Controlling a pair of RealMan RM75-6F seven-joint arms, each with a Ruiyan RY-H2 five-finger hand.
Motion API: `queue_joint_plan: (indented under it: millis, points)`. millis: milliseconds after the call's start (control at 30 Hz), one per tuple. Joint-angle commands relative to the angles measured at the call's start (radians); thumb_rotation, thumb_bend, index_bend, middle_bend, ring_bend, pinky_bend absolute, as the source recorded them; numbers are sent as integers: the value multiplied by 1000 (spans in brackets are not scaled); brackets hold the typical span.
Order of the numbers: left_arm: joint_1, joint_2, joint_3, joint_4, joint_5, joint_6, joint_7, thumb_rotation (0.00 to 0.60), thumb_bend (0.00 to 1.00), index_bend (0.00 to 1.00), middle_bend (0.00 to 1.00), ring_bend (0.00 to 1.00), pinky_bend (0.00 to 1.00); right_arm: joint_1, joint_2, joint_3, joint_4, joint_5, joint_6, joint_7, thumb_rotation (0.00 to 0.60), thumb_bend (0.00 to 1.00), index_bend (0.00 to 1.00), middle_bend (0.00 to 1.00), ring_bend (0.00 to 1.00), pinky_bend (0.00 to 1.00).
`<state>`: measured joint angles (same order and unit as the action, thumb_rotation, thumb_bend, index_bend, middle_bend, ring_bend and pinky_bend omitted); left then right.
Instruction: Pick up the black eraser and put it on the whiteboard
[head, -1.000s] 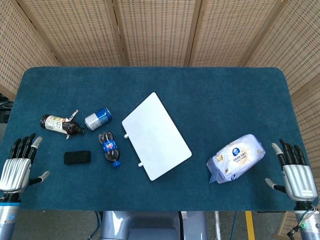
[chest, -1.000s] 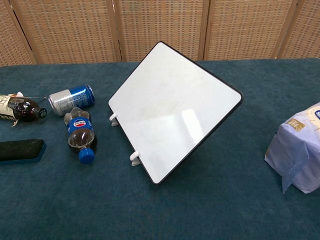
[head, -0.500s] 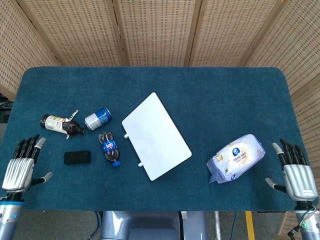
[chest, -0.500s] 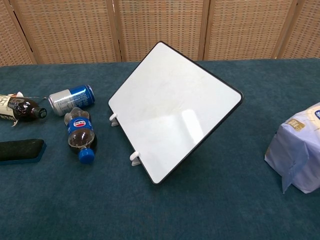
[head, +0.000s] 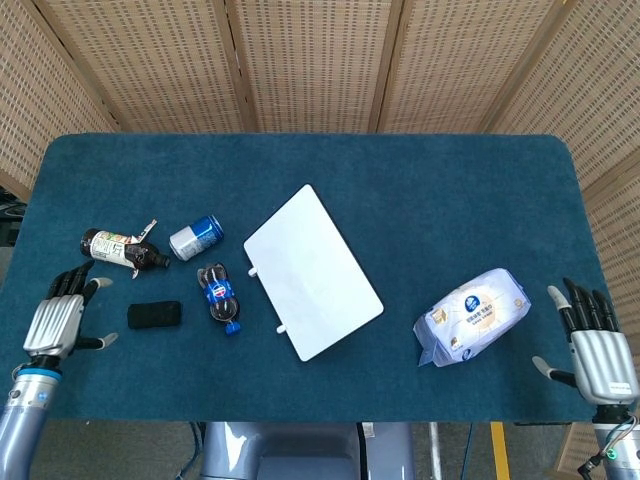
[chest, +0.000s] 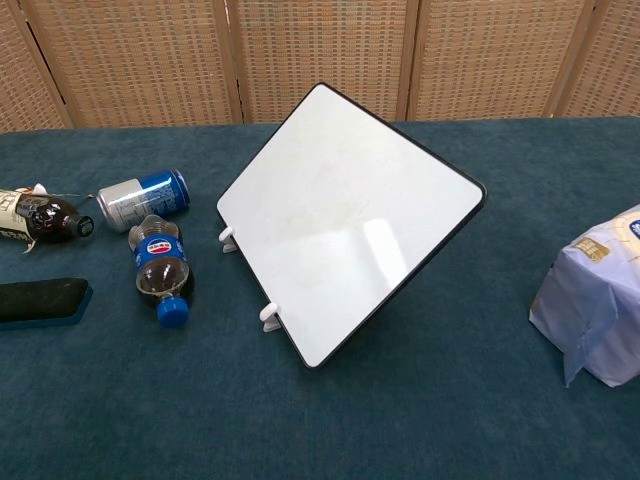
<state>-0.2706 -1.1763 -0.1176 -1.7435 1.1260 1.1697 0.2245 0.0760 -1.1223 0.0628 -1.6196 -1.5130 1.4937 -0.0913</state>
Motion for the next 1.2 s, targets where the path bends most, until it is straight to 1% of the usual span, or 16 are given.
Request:
queue_joint_plan:
  millis: [33, 200, 433, 700, 1200]
  points:
    - [-53, -2, -23, -11, -98, -79, 39, 600, 130, 265, 0, 0, 0, 0, 0, -3, -2, -6, 0, -1, 600, 0, 0, 0, 0, 0]
    - [-90, -27, -21, -4, -168, -103, 103, 600, 132, 269, 0, 0, 0, 0, 0, -7, -3, -17, 3, 1, 600, 0, 0, 0, 0, 0]
    - [-125, -72, -5, 14, -231, -129, 158, 600, 139, 288, 0, 0, 0, 0, 2, -9, -4, -20, 3, 6, 600, 0, 0, 0, 0, 0]
    - [-157, -116, 17, 50, -274, -148, 200, 600, 145, 289, 0, 0, 0, -1, 3, -9, -4, -22, 5, 10, 600, 0, 0, 0, 0, 0]
    - [-194, -151, 25, 83, -298, -125, 241, 600, 156, 291, 0, 0, 0, 0, 3, -9, -2, -22, 3, 12, 600, 0, 0, 0, 0, 0]
